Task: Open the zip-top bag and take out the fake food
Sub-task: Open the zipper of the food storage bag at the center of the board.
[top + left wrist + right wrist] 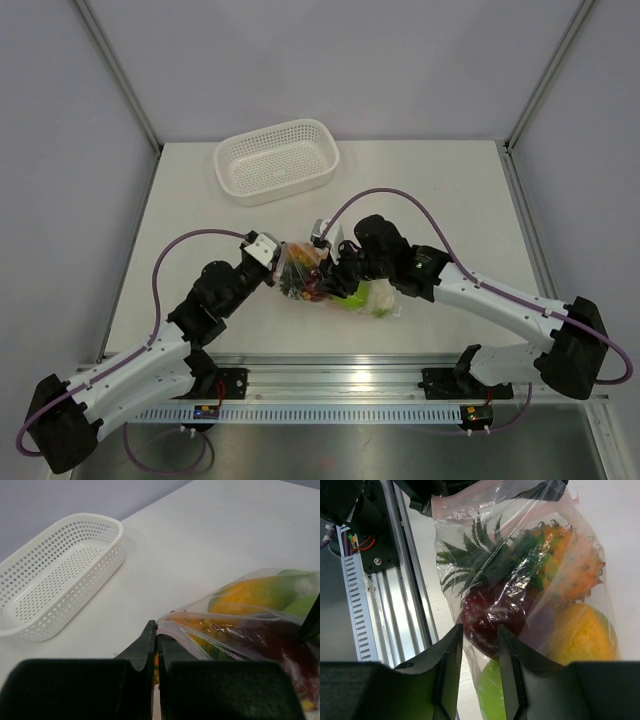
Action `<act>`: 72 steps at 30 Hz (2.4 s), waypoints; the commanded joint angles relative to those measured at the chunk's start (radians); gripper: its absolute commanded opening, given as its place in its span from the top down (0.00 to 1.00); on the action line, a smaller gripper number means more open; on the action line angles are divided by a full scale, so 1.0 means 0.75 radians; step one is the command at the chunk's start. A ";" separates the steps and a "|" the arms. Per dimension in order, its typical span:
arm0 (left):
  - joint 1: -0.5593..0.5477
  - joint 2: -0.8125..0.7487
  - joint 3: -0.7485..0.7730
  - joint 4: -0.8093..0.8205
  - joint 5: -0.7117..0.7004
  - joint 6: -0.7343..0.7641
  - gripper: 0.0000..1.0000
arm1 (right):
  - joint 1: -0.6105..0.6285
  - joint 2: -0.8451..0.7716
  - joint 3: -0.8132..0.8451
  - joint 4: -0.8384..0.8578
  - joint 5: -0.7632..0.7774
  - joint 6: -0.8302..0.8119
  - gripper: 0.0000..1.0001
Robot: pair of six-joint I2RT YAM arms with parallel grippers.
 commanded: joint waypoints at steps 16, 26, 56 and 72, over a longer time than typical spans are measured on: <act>0.053 -0.095 -0.057 0.201 -0.236 -0.124 1.00 | 0.003 -0.041 0.022 -0.073 -0.070 0.140 0.60; 0.053 -0.095 -0.040 0.195 -0.174 -0.116 1.00 | 0.050 -0.139 -0.078 -0.191 0.226 0.295 0.54; 0.055 0.226 -0.008 0.381 0.151 -0.026 1.00 | -0.237 0.338 0.041 -0.081 0.370 0.531 0.50; 0.055 0.192 0.017 0.318 0.223 -0.016 1.00 | -0.022 0.039 0.081 0.096 0.467 0.329 0.25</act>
